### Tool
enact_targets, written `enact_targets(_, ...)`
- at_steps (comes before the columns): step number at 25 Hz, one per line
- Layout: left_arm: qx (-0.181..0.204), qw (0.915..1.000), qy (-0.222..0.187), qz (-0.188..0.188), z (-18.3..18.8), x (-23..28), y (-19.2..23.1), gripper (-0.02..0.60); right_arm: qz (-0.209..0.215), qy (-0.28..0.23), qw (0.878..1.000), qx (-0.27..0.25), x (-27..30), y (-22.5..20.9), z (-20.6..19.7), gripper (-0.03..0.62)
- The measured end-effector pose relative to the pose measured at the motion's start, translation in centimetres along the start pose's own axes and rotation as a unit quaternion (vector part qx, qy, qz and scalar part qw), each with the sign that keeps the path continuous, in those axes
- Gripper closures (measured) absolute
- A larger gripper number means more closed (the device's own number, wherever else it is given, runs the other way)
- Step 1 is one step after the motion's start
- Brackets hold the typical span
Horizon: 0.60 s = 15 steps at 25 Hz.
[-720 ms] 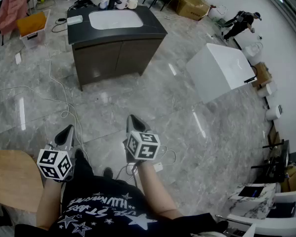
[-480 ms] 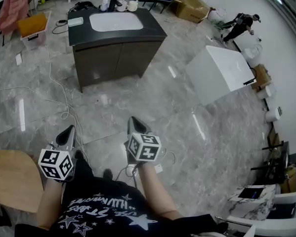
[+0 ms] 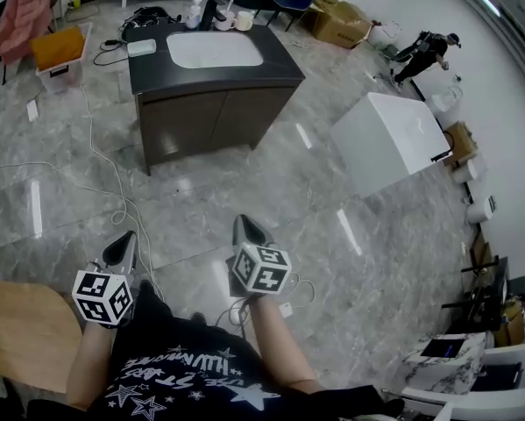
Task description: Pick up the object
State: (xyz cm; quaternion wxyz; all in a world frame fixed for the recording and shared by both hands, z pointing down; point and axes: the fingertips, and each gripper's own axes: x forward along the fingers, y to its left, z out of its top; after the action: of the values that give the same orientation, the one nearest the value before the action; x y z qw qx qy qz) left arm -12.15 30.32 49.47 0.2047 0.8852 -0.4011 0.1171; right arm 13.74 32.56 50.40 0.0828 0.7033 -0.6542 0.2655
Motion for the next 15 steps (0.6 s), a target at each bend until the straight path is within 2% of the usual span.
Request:
enact_targets(4, 0.017, 0.9997, -0.002, -0.014, 3.0, 1.9, 5.1, 0.572, -0.011, -0.015, 1.0, -0.004, 4.2, 2.8, 3.0, 0.583)
enact_targets(9, 0.024, 0.9986, 0.002, -0.048, 5.6, 4.3, 10.2, 0.572, -0.014, -0.033, 0.999, -0.008, 9.2, 7.1, 6.4, 0.514)
enact_targets(15, 0.015, 0.9979, 0.016, -0.061, 6.1, 6.9, 13.0, 0.572, -0.011, -0.014, 1.0, -0.014, 12.7, 8.9, 6.8, 0.429)
